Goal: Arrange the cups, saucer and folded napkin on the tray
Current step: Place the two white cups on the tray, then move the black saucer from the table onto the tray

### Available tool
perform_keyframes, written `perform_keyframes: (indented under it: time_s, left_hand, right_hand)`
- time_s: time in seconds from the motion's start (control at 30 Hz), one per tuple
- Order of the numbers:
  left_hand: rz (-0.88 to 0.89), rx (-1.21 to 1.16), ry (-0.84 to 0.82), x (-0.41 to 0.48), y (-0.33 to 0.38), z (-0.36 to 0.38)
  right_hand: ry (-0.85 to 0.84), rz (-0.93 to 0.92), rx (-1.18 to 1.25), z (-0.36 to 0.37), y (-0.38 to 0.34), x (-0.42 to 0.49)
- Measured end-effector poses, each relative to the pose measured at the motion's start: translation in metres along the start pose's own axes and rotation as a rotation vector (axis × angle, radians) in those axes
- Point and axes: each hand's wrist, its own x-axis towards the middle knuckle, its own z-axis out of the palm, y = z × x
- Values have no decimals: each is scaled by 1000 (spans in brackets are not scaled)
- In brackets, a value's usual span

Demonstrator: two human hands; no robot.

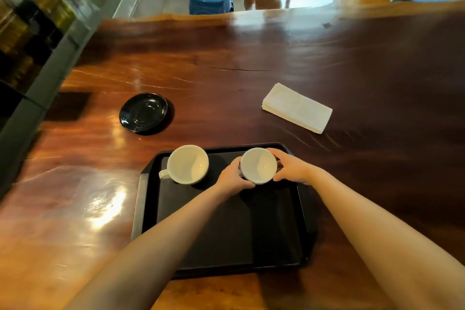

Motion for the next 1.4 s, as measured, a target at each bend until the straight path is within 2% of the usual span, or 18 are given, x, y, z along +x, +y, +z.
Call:
perform_keyframes:
  time_s: [0.27,0.53,0.73,1.0,1.4]
  left_hand:
    - [-65,226,-83,-13,19,-26]
    - [-17,450,-1,-46,53,-87]
    - [-35,404,105,-63,59,-156]
    - [-121,390,139,-71,35,-238]
    - [-168,416,143,-2,-22,-374]
  right_hand:
    - [36,62,-381,-17,-28,-10]
    - [15,16,-694,-43,-84,-22]
    - [-19,-85,-729,-43,-147,-13]
    - [-120,-115,-766,-15,-230,22]
    - [-133,-124,-826,34,-335,151]
